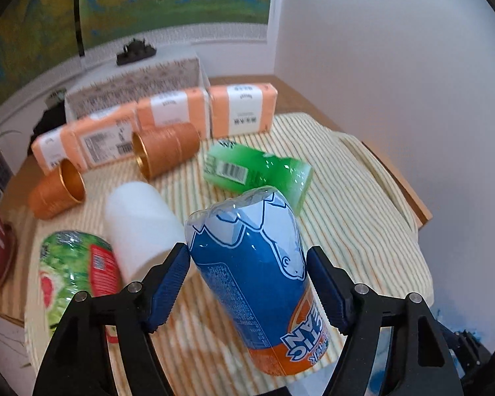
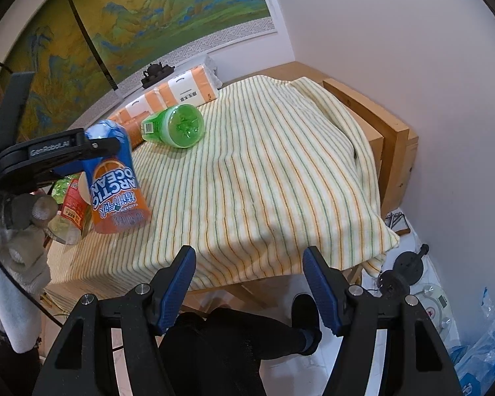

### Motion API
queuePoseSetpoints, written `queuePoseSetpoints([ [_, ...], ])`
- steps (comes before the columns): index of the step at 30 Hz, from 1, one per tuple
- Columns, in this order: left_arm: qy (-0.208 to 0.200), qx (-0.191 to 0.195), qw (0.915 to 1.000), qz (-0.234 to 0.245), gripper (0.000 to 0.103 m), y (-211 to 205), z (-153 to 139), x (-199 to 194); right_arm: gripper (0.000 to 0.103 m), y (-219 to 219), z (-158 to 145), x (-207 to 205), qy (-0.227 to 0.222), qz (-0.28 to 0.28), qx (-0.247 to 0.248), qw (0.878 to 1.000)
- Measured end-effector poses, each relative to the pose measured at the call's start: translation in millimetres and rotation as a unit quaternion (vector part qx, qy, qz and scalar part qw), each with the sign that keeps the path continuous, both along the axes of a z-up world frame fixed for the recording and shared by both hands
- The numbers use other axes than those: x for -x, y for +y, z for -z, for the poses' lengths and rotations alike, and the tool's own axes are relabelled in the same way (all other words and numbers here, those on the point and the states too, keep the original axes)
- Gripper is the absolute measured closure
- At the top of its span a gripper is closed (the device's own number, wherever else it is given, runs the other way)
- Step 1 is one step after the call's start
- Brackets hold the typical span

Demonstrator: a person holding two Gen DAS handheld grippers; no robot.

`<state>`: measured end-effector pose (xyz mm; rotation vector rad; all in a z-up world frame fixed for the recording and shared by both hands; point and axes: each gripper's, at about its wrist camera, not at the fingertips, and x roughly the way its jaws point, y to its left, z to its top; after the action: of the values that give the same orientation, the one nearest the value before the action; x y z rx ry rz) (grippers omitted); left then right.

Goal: Flip cup upside down
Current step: 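Lift the can with the left tool and rotate it upright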

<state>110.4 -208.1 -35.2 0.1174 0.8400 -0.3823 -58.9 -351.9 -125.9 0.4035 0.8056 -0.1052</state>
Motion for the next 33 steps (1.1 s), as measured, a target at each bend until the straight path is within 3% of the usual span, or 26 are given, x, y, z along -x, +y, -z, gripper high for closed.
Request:
queuePoseSetpoints([
  [6,-0.037,-0.002,0.9993,-0.002,0.027,-0.4,-2.4,0.3,0.040,2.7,1.1,0.0,0.000,0.002,-0.001,1.000],
  [10,-0.068,-0.023,0.9974,-0.010,0.027,-7.8,0.1,-2.3,0.040,3.9,1.5,-1.2,0.002,0.002,-0.002,1.000],
  [15,-0.130,-0.060,0.9897,-0.010,0.027,-20.6,2.3,6.8,0.040,2.9,1.7,-1.7,0.002,0.004,-0.001,1.000],
  [18,-0.146,-0.061,0.9874,-0.003,0.027,-25.2,3.5,12.6,0.040,2.4,1.3,-2.9,0.003,0.005,-0.001,1.000],
  [33,-0.152,-0.039,0.9875,0.017,0.027,-19.3,9.9,24.8,0.040,10.6,-1.0,-8.9,0.003,0.000,-0.002,1.000],
])
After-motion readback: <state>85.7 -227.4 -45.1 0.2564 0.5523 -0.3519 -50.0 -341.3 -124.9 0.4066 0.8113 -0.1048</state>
